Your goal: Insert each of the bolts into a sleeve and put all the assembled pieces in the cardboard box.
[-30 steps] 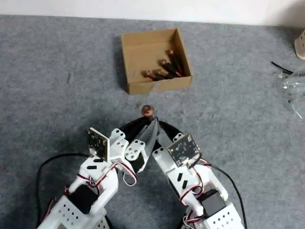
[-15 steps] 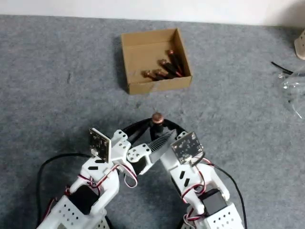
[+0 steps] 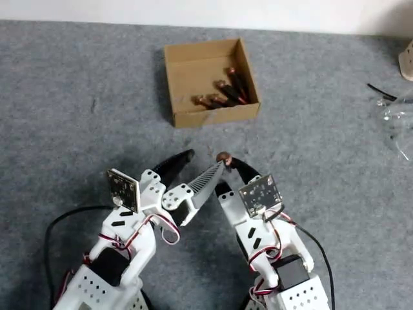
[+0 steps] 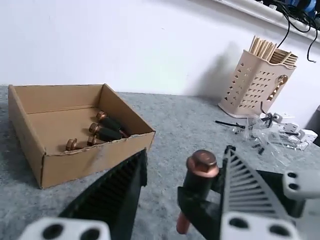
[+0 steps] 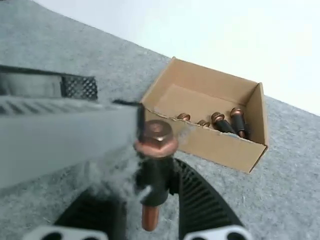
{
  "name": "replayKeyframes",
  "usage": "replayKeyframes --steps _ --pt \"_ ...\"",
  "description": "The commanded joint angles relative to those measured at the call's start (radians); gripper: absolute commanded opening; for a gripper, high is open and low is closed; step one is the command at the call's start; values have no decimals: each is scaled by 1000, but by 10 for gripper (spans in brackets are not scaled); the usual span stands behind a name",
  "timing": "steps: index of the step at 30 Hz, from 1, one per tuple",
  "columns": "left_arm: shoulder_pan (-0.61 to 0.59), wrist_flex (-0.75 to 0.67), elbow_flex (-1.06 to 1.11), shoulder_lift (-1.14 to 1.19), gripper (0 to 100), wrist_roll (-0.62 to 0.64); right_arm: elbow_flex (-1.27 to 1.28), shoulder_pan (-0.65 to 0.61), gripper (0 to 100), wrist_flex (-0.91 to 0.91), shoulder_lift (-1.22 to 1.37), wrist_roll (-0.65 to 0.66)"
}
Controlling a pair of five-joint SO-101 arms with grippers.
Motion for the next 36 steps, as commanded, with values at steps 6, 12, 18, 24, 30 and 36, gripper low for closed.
replayKeyframes --steps 6,12,18,24,30,36 --pt "-147 -6 -41 -21 98 5 1 16 4 -24 -18 9" --pt "-251 -6 -54 -19 17 0 1 68 4 -24 -18 5" --pt "-360 -6 -35 -19 6 0 12 70 4 -24 -18 5" --pt "-337 -6 10 -12 7 -178 35 70 4 -27 -18 5" --pt "-300 0 24 -10 7 -416 36 70 4 -27 -16 5" --pt "-298 2 24 -8 7 -420 36 102 4 -27 -16 8"
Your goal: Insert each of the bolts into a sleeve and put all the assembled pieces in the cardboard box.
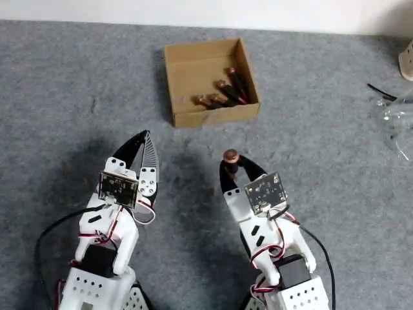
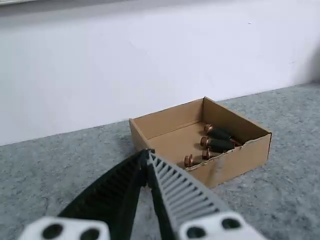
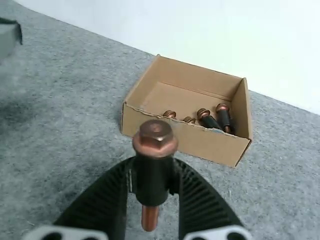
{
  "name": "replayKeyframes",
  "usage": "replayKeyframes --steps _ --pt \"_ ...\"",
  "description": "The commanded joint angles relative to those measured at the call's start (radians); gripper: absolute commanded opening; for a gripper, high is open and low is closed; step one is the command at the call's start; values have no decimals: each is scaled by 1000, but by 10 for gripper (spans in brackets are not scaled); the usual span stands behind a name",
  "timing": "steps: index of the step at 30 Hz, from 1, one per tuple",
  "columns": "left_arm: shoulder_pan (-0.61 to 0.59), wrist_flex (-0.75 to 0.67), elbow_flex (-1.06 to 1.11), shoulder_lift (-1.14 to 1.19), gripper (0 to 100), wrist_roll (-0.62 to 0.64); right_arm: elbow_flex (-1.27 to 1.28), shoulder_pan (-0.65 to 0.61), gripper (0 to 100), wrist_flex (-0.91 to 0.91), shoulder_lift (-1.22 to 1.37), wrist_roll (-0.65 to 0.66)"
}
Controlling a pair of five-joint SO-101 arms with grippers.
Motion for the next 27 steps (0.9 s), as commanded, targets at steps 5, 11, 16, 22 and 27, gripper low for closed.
replayKeyframes --steps 5,11,16,22,27 --pt "13 12 24 -8 7 -8 36 70 4 -27 -16 9" --pt "16 12 24 -8 7 -6 33 68 4 -27 -15 12" --pt "18 9 24 -10 7 -6 -19 67 4 -27 -13 60" --pt "18 9 24 -12 7 -6 -145 68 4 -27 93 69" --pt "18 9 24 -10 7 -6 -378 68 5 -28 423 69"
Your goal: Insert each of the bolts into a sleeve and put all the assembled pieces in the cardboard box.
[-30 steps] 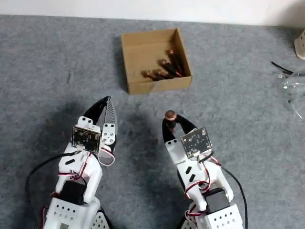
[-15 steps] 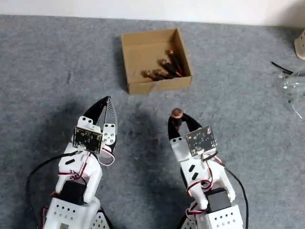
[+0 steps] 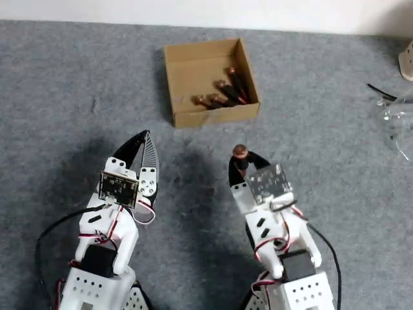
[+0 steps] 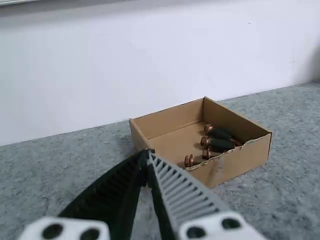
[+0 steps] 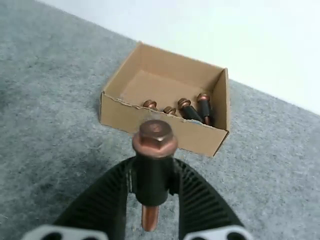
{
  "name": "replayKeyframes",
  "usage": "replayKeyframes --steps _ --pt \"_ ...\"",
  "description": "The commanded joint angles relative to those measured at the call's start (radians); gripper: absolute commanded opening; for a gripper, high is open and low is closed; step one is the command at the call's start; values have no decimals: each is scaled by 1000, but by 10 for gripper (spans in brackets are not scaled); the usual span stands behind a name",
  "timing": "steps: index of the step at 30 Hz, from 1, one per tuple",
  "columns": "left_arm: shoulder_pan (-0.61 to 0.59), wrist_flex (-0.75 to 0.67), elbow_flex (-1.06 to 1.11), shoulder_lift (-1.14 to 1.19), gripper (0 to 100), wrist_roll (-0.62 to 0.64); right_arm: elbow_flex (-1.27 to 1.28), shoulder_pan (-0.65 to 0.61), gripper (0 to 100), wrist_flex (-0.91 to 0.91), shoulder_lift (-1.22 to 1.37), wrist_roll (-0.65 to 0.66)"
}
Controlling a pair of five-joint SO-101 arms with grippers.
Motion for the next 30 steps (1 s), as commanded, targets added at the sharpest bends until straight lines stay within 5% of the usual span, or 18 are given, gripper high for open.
replayKeyframes --steps 1,14,30 --pt "18 11 24 -10 7 -5 -262 10 5 -28 259 11" --pt "18 11 24 -8 7 -5 -1076 15 5 -22 1221 11" --pt "18 11 24 -8 7 -8 -1776 117 5 160 1859 11"
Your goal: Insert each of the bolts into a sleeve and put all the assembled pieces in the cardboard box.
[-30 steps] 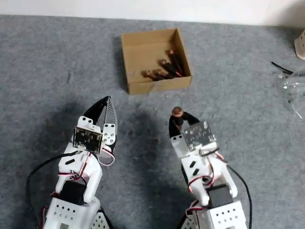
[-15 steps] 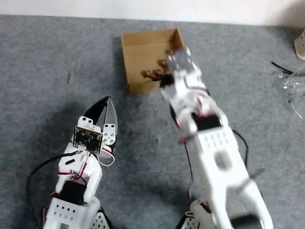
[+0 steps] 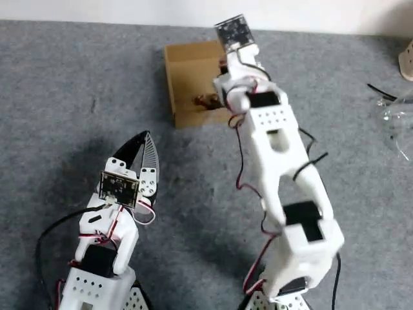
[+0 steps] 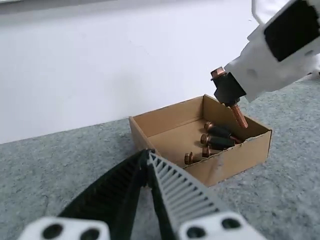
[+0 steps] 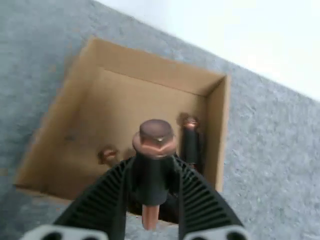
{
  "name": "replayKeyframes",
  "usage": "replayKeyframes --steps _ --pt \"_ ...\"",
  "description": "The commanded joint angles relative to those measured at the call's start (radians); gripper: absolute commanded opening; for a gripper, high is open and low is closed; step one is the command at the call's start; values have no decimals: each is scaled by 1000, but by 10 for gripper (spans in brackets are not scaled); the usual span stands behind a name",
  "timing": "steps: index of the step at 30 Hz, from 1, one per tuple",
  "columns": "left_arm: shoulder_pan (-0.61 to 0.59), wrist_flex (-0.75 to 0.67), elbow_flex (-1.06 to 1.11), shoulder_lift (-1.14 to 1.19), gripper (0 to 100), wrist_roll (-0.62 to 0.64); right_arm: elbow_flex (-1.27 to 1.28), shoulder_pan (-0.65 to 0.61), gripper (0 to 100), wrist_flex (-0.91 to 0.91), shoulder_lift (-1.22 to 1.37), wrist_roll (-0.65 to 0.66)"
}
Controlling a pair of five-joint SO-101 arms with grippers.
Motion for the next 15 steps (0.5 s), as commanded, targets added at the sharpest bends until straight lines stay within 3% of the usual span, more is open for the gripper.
replayKeyframes --steps 1,15 --pt "18 2 24 -8 7 -8 -200 50 5 47 58 11" --pt "18 2 24 -8 7 -8 -440 70 5 113 328 11"
